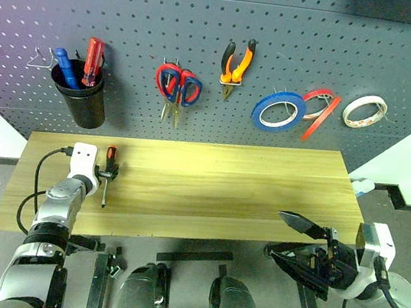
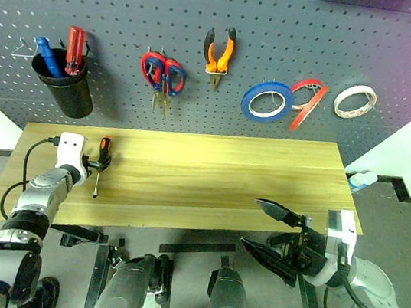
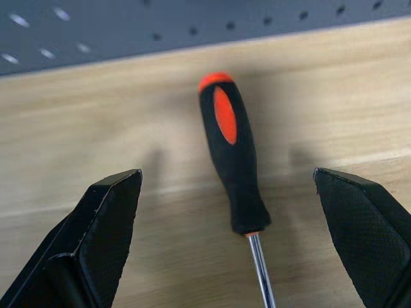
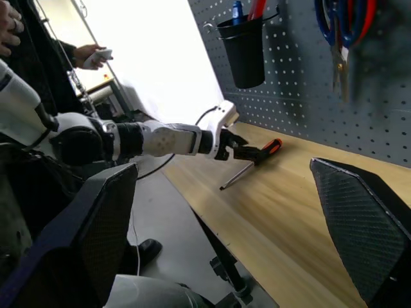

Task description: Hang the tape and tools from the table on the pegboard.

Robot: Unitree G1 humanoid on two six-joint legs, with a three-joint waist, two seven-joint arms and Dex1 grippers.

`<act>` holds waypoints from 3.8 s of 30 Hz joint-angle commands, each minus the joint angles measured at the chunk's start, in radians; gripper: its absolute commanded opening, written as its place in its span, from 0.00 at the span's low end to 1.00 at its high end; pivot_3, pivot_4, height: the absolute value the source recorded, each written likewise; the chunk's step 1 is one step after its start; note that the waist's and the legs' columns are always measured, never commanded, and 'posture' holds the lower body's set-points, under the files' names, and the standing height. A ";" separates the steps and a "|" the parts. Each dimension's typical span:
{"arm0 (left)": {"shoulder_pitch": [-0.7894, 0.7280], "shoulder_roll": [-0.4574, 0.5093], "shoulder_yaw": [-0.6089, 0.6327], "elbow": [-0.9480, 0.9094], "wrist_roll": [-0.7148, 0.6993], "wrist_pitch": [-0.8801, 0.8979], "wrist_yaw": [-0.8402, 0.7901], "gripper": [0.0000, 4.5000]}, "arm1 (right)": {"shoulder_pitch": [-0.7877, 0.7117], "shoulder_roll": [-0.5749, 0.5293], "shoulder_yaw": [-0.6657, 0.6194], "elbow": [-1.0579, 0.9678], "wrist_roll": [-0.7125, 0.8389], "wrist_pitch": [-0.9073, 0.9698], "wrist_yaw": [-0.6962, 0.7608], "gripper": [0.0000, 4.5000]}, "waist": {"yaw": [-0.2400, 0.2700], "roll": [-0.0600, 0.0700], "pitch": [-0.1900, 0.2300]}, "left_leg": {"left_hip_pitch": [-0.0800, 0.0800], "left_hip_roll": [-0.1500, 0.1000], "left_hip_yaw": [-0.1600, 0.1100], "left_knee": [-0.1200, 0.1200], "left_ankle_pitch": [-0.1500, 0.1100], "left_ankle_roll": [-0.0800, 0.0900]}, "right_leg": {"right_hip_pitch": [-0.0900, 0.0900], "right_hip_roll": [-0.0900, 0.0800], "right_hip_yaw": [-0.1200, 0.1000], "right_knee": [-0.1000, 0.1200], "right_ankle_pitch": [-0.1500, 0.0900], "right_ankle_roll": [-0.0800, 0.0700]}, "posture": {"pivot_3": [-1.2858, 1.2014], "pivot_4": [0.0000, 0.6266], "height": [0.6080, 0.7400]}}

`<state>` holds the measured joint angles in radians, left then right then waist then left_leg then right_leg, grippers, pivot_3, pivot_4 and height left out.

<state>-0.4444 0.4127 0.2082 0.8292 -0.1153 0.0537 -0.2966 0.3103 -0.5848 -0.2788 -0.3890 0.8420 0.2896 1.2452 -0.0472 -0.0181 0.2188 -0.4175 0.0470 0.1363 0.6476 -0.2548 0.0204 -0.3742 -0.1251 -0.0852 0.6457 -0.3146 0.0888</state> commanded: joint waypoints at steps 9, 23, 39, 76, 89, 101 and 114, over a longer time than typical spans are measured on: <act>-0.079 -0.016 -0.027 0.148 0.039 -0.023 0.031 0.91 | -0.061 -0.050 -0.095 0.311 -0.011 -0.094 0.231 1.00 | -0.014 -0.002 0.032 | -0.001 -0.001 0.000 0.000 0.000 0.001 | 0.000 -0.006 -0.011 0.000 0.000 0.001 | 0.43 0.46 1.00; -0.045 -0.027 -0.022 0.107 0.039 0.007 0.106 0.15 | -0.109 -0.016 -0.065 0.352 -0.048 -0.128 0.267 1.00 | -0.025 0.002 0.034 | 0.001 0.000 0.001 0.000 0.000 0.000 | 0.000 -0.007 -0.013 0.001 0.001 0.001 | 0.44 0.44 1.00; 0.135 -0.104 0.001 -0.340 -0.050 0.137 0.063 0.15 | -0.248 0.009 -0.017 0.541 -0.166 -0.280 0.301 1.00 | -0.021 0.002 0.034 | -0.002 -0.001 0.002 -0.001 0.000 -0.001 | 0.002 -0.008 -0.017 0.001 0.001 0.002 | 0.45 0.35 1.00; 0.381 -0.060 -0.078 -0.997 0.121 -0.170 0.075 0.15 | -0.687 0.055 0.133 1.016 -0.142 -0.508 0.317 1.00 | -0.020 0.011 -0.122 | -0.005 0.001 0.002 0.012 0.005 -0.007 | 0.004 -0.001 -0.025 0.007 0.005 0.005 | 0.48 0.00 1.00; 0.244 0.028 0.013 -1.072 0.110 -0.115 0.088 0.15 | -0.491 0.112 0.113 0.529 -0.081 -0.286 0.168 1.00 | -0.019 0.014 -0.143 | -0.002 0.003 0.001 0.017 -0.001 -0.003 | 0.004 0.001 -0.024 0.009 0.007 0.005 | 0.49 0.00 1.00; 0.100 0.096 0.066 -1.016 0.070 -0.117 0.065 0.15 | -0.485 0.145 0.079 0.607 -0.060 -0.254 0.247 1.00 | -0.017 0.013 -0.145 | -0.003 0.003 0.001 0.017 0.004 -0.004 | 0.007 0.002 -0.024 0.009 0.007 0.005 | 0.49 0.00 1.00; -0.059 0.172 0.080 -0.865 0.080 -0.171 0.057 0.15 | -0.444 0.206 0.020 0.605 -0.007 -0.203 0.250 1.00 | -0.020 0.013 -0.146 | -0.003 0.002 0.001 0.017 0.004 -0.005 | 0.007 0.003 -0.023 0.009 0.007 0.006 | 0.48 0.00 1.00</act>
<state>-0.4733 0.5653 0.2602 -0.0329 -0.0333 -0.0926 -0.2454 -0.1298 -0.3831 -0.2347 0.2310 0.8107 0.0882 1.4871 -0.0674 -0.0056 0.0723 -0.4206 0.0495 0.1374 0.6649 -0.2503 0.0150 -0.3670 -0.1221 -0.1083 0.6550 -0.3072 0.0942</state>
